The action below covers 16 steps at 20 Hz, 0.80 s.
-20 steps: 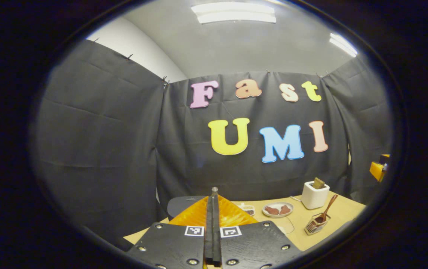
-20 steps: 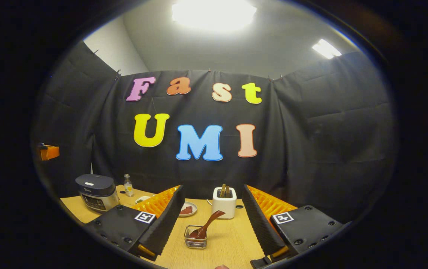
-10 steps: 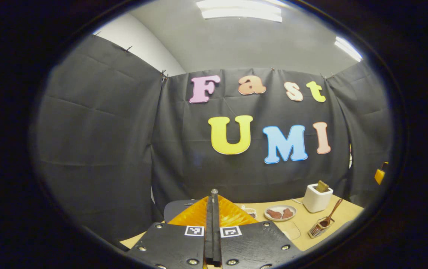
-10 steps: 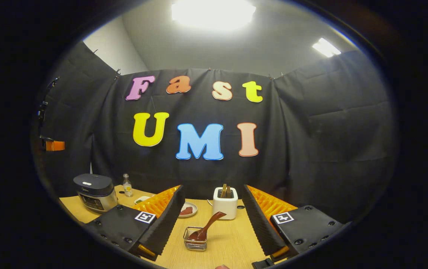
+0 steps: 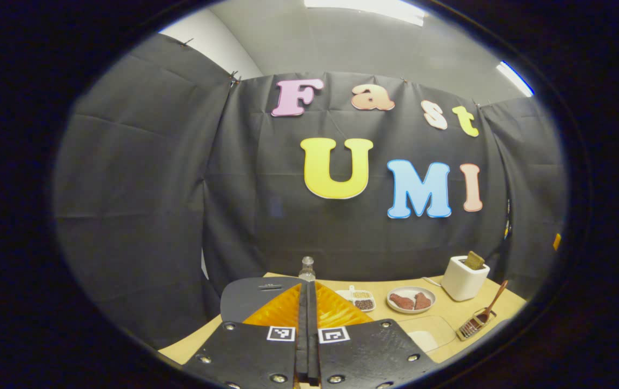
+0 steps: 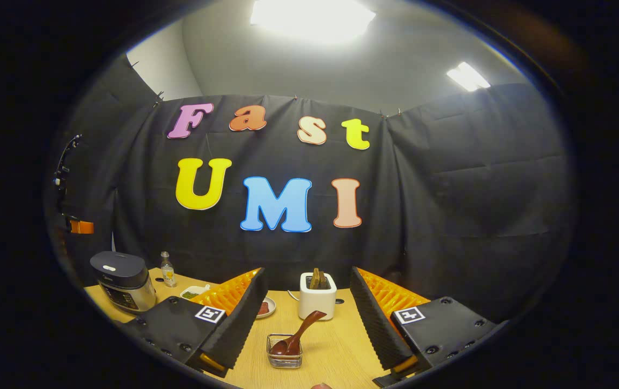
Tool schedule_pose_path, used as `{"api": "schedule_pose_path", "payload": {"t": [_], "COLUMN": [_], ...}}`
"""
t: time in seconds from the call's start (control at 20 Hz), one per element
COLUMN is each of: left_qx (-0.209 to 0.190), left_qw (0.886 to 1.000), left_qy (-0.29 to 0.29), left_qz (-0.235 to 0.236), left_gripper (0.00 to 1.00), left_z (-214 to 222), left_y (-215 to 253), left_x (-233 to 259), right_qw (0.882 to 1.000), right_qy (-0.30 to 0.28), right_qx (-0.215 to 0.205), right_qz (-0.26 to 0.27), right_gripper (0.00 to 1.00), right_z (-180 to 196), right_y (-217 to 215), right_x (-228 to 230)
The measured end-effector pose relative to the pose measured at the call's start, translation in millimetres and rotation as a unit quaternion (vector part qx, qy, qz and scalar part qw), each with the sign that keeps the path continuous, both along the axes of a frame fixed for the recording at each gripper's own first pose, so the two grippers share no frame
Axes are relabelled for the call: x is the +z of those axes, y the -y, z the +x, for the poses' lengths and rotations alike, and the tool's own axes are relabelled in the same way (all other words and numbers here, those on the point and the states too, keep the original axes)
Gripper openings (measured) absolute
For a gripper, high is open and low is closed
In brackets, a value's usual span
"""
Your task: Close the left gripper, press the button to open the rice cooker; take a wooden spoon from the chopstick holder with the right hand, scoop a spoonful of rice and pour it into the rice cooker, then put the wooden spoon back into the chopstick holder.
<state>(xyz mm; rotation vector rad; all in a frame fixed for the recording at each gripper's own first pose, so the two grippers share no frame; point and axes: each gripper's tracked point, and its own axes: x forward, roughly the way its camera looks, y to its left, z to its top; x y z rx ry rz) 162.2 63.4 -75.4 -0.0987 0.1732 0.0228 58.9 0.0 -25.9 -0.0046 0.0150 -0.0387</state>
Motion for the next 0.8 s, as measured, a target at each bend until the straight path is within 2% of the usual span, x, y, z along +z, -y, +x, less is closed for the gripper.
{"api": "schedule_pose_path", "payload": {"t": [0.35,0.8], "left_qx": [-0.013,-0.01], "left_qw": [0.998,0.993], "left_qy": [-0.062,-0.119], "left_qz": [-0.012,-0.01], "left_gripper": [0.01,0.01], "left_z": [26,37], "left_y": [-7,-13], "left_x": [-75,-141], "right_qw": [1.0,0.999], "right_qy": [-0.02,-0.031], "right_qx": [-0.014,-0.012], "right_qz": [-0.008,-0.019], "right_gripper": [0.98,0.98], "right_z": [9,18], "right_y": [-13,-26], "right_x": [-12,-17]}}
